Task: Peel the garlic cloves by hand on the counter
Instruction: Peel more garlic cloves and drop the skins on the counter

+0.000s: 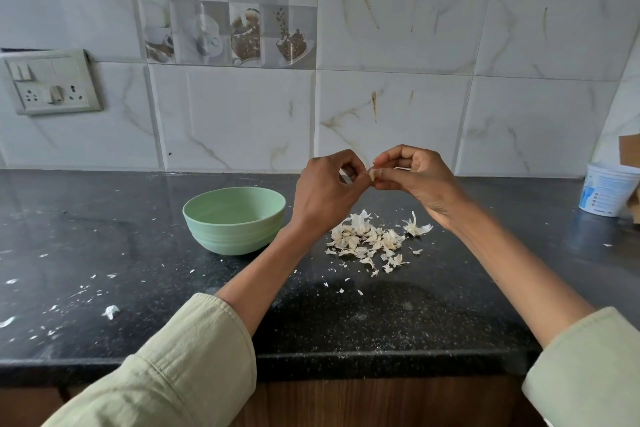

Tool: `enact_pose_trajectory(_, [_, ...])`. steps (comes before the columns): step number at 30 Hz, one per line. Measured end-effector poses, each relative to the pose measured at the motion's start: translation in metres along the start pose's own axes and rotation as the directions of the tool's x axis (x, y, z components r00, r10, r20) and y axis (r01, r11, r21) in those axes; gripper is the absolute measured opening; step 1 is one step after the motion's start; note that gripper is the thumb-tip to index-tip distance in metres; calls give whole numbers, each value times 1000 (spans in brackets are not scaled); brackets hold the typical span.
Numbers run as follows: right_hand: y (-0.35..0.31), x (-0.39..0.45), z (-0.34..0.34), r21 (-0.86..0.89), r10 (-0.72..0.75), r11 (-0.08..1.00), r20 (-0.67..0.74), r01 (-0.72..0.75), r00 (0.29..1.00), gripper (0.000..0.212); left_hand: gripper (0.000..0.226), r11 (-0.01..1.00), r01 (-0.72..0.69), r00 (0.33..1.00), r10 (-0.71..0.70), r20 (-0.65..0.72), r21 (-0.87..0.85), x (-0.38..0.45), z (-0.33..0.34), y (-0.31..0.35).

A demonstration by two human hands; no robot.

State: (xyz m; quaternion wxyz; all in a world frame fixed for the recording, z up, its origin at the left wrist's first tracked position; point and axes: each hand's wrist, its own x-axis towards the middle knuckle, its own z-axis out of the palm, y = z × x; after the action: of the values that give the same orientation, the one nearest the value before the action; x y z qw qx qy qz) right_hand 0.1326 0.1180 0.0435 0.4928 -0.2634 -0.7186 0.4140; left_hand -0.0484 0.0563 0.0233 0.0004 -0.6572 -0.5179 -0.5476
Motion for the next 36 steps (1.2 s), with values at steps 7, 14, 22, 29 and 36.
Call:
enact_pose_trajectory(7, [-2,-1,0,53,30,998,10,-31,999,28,10,999,33,999,-32,-35,6,2,-1,-3])
enact_pose_trajectory(14, [-2,0,-4,109,26,994,5,-26,1000,22,34,1000,19,999,-19,33,5,1,0,-4])
enact_pose_trajectory(22, [1,2,-6,71,1,997,-31,2,1000,19,15,1000,-11,996,9,94,20,3,2,-9])
enact_pose_trajectory(29, [0,2,-4,28,-68,997,-63,70,996,16,9,947,96,990,-59,127,-308,4,-2,-2])
enact_pose_trajectory(36, [0,1,-3,-218,-252,948,-62,233,966,16,15,859,188,978,-119,172,-476,6,-4,-6])
